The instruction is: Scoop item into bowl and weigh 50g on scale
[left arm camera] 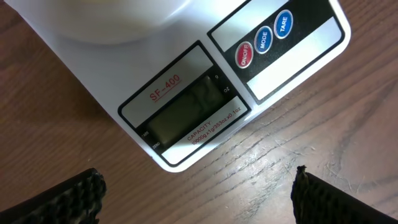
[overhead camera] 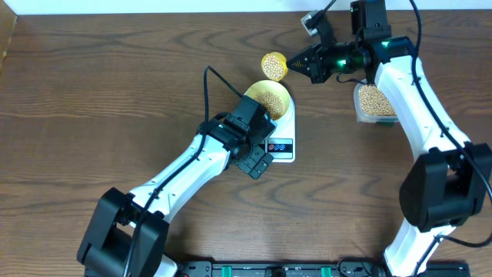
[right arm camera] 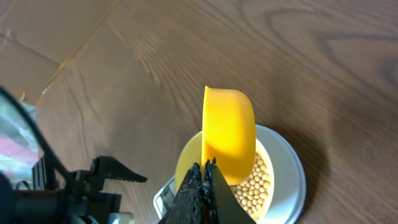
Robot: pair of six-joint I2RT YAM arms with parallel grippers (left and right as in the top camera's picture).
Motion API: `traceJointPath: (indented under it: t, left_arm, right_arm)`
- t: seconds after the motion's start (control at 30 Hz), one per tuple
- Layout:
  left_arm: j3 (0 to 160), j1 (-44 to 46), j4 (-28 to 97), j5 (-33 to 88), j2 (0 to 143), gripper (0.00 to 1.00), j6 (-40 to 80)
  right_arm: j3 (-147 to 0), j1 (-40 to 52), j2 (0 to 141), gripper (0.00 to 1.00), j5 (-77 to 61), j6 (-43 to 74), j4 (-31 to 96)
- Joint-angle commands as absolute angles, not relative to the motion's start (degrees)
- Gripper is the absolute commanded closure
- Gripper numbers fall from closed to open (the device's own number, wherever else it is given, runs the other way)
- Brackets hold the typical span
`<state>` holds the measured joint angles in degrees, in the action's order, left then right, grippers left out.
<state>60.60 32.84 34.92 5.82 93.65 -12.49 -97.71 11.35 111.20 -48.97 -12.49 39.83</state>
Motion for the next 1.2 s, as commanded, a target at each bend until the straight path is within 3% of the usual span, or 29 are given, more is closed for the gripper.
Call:
traceJointPath:
  t: [0.0, 0.37, 1.17]
  left_arm:
    - [62.06, 32.91, 35.44, 5.26, 89.93, 0.02, -13.02]
    - [62.83, 32.75, 35.27, 5.30, 80.40, 0.02, -10.46]
    - [62.74, 32.82, 32.82, 5.87, 81.69, 0.02, -9.78]
  right_arm:
    - [-97.84, 12.45, 110.08, 0.99, -48.12, -16.60, 41.06]
    - [-97.84, 12.64, 110.08, 0.99, -48.12, -18.26, 41.89]
    - [-97.82, 15.14, 110.08, 0.99, -44.21, -33.56, 43.86]
